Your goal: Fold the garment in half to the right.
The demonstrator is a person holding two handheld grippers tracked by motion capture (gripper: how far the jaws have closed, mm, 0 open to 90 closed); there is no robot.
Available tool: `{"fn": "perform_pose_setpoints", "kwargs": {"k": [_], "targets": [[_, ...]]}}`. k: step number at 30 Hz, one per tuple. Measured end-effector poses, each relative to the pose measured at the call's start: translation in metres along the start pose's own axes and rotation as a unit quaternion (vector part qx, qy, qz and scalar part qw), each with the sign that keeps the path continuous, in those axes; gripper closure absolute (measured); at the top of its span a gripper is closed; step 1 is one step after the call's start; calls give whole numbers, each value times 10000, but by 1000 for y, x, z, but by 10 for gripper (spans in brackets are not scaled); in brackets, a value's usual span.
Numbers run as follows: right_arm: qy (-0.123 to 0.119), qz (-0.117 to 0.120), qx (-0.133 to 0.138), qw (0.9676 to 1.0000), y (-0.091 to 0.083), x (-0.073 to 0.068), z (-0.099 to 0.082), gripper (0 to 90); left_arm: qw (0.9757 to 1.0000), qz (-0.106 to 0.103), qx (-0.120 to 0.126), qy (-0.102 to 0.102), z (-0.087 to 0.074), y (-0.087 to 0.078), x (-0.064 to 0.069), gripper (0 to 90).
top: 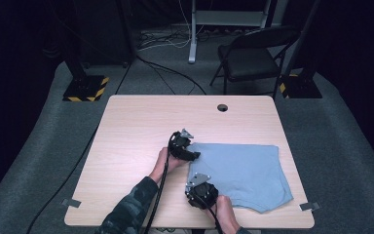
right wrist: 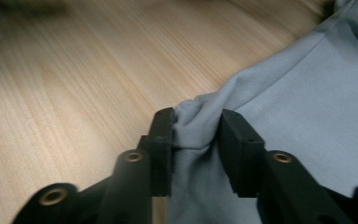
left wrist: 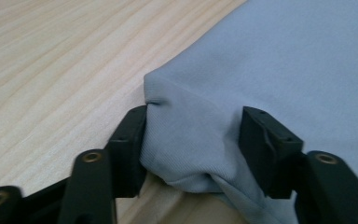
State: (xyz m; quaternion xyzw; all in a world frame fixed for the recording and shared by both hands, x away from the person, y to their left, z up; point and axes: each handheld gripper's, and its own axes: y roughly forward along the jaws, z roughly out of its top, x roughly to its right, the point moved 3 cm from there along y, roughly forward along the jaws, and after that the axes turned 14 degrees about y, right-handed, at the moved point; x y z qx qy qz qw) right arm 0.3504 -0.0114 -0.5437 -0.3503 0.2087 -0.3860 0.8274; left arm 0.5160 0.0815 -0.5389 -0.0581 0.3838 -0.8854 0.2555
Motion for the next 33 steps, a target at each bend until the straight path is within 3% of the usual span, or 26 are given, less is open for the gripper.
{"fn": "perform_pose_setpoints", "kwargs": {"k": [4,12,24,33], "targets": [[-22,-32,41,10000,0,1,0,757,10000,-90,-4,-12,2,1,2,586],[-29,-101,125,9999,2,2,1,796,9999,-91,63,-118,3,0,1,728],[98,77,263,9996,-2,1,8,808,9993,-5,93,-364,2,-14,-7,765],[187,227,758,9967,-20,-3,23,811,9986,177,175,-457,5,-39,-18,767]]}}
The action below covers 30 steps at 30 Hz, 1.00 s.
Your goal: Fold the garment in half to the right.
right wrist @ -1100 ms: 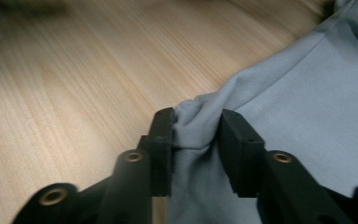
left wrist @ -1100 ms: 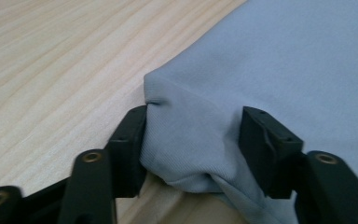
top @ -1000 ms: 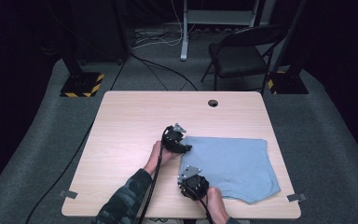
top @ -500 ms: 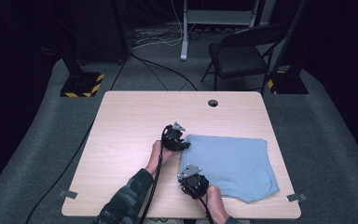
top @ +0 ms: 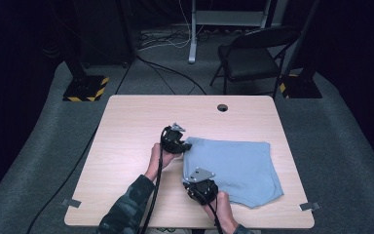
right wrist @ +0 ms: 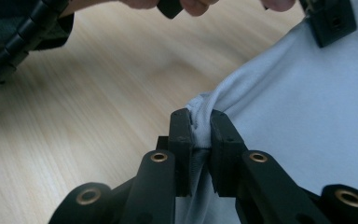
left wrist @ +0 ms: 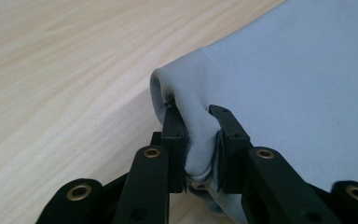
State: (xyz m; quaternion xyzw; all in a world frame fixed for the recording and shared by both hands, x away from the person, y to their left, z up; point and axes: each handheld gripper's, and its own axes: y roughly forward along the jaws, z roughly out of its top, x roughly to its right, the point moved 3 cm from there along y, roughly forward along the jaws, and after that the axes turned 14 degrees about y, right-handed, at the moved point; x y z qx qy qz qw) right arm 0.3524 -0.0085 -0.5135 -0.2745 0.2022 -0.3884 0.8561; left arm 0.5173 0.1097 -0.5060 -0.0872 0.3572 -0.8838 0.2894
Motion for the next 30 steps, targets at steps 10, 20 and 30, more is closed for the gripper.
{"fn": "perform_pose_setpoints", "kwargs": {"k": [10,20,30], "targets": [[61,147,534,9984,-25,-1,19,813,9991,293,141,287,22,-29,0,776],[22,262,864,9959,-37,-8,36,813,9967,622,60,516,37,-54,-3,778],[-55,454,1178,9920,-49,-21,53,813,9920,944,-199,819,50,-93,-7,777]]}}
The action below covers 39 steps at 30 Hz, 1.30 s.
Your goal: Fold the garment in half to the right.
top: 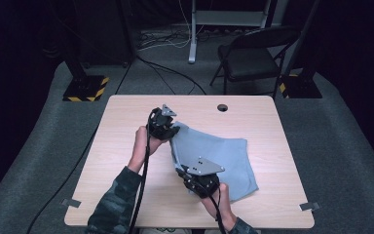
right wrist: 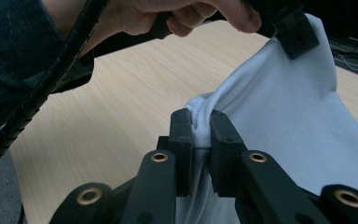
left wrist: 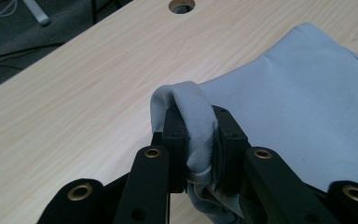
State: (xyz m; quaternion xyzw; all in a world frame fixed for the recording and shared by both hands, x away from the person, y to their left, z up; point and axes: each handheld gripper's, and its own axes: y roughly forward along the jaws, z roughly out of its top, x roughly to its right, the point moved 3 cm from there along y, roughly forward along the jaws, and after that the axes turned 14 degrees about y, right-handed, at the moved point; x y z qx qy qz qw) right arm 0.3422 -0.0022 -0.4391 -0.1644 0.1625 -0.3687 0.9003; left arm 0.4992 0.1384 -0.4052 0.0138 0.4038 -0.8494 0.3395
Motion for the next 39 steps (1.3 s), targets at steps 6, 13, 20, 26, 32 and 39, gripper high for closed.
{"fn": "perform_pose_setpoints", "kwargs": {"k": [6,13,20,26,32,39], "targets": [[67,190,232,9995,-10,-6,11,814,9996,186,-25,223,10,-23,-1,776],[104,94,492,9987,-36,-2,19,814,9981,91,508,347,49,-30,12,775],[376,-555,492,9965,-73,39,7,814,9961,-402,740,278,73,16,30,774],[611,-1113,-62,9919,-72,72,-28,814,9952,-671,562,443,75,88,64,773],[678,-1525,-913,9817,-49,99,-69,813,9962,-695,162,499,57,138,85,772],[578,-1624,-1616,9717,-21,110,-88,814,9957,-709,-197,557,43,165,92,775]]}}
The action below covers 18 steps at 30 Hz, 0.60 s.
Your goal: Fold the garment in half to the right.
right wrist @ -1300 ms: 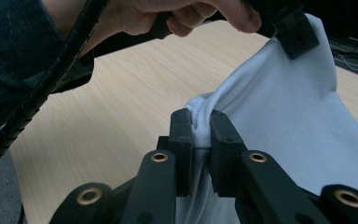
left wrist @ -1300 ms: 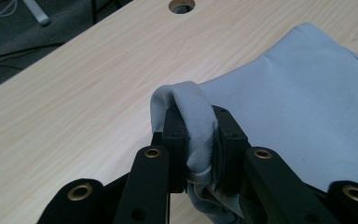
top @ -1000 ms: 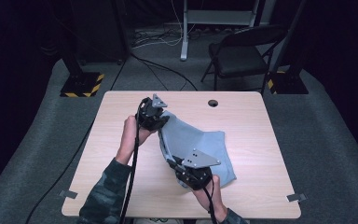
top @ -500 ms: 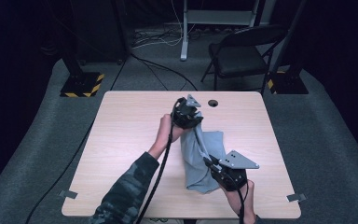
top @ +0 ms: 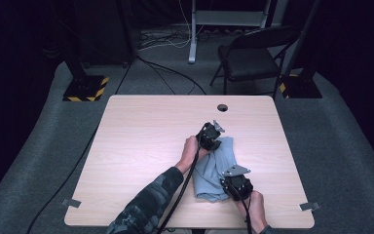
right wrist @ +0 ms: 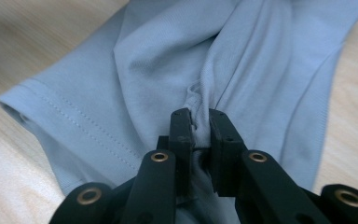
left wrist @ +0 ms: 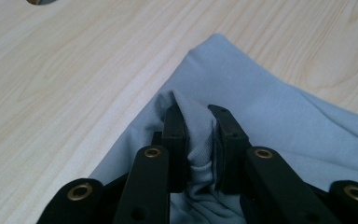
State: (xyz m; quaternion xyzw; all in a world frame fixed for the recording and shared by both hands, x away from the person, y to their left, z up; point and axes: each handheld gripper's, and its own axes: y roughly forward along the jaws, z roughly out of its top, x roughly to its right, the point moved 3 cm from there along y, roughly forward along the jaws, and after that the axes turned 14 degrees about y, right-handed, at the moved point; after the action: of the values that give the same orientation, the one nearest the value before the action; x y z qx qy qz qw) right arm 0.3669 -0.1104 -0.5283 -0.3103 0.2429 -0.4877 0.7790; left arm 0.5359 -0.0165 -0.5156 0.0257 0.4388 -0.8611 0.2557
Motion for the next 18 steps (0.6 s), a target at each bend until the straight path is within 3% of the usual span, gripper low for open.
{"fn": "perform_pose_setpoints", "kwargs": {"k": [3,8,18], "targets": [[-8,28,-106,9999,8,-2,-2,815,9997,33,-188,162,-2,5,3,781],[26,137,-63,9999,12,-6,-2,816,9993,61,-292,244,-5,5,3,793],[-87,425,-1,9991,22,-29,3,815,9988,141,-439,165,-26,-8,-7,796]]}}
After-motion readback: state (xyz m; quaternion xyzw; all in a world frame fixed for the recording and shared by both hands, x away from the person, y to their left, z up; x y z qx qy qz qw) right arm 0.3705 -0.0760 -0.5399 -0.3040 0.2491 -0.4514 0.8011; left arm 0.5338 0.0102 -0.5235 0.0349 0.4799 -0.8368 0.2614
